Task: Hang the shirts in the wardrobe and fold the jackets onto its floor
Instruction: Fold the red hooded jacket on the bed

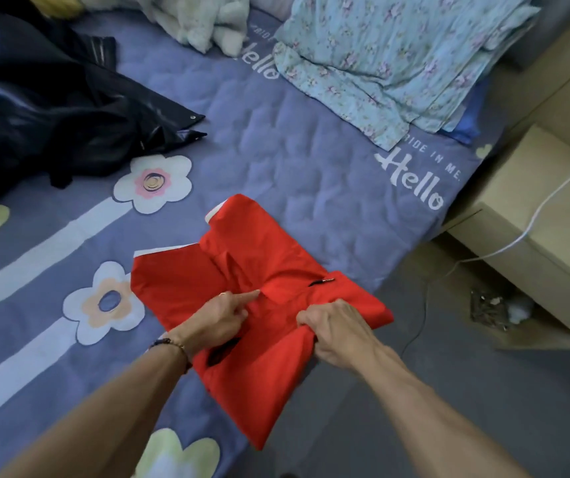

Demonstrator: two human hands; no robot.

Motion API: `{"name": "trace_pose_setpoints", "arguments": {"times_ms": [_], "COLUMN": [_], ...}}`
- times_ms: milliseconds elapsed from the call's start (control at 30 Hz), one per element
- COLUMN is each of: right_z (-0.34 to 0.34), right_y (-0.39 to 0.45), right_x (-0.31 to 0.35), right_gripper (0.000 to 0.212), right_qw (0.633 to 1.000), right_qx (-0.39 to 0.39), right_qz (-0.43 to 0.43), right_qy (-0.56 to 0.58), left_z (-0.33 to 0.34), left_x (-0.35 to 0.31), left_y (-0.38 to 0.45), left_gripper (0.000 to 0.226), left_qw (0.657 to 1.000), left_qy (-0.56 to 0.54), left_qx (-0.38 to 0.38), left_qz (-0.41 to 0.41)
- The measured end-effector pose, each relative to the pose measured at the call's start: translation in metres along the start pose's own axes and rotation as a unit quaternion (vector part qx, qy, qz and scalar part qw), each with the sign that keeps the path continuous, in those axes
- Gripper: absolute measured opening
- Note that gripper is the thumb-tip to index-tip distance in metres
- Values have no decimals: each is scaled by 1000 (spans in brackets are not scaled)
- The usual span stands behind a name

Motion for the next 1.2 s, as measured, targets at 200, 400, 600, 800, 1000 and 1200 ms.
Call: {"name": "trace_pose_setpoints", "arguments": {"times_ms": [200, 400, 600, 800, 1000, 1200], "right_z": [-114, -138, -86, -62, -45, -28], "right_y": [79, 200, 227, 209, 215, 221], "right_x": [36, 79, 67, -30, -50, -55], "right_gripper": [30, 27, 55, 62, 52, 48], "right_qw": [997, 992, 991, 944, 925, 921], "right_qx": [74, 86, -110, -77, -31, -4], "right_qz": [19, -31, -17, 230, 213, 234], "right_qy": [-7, -87, -73, 225, 312, 311], "left_z": [-54, -67, -69, -63, -87, -83], "left_x": [-8, 36, 65, 73, 69, 94], "left_y": [-90, -88, -61, -40, -34, -25], "left_gripper": [54, 77, 35, 25, 39, 50], "left_qw": [914, 674, 731, 749, 708, 720], "left_qy": [-393, -692, -564, -415, -342, -338], "left_qx": [-89, -217, -351, -466, -570, -506], "left_qz": [-37, -144, -157, -223, -240, -334]}}
Point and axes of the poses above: each hand's wrist, its own y-axis towards the middle knuckle, its own z-axis out of the palm, x = y × z, the point moved 3 cm from there along y, towards the middle knuckle, and after that the axes turned 5 degrees about -y, right-handed, at the moved point
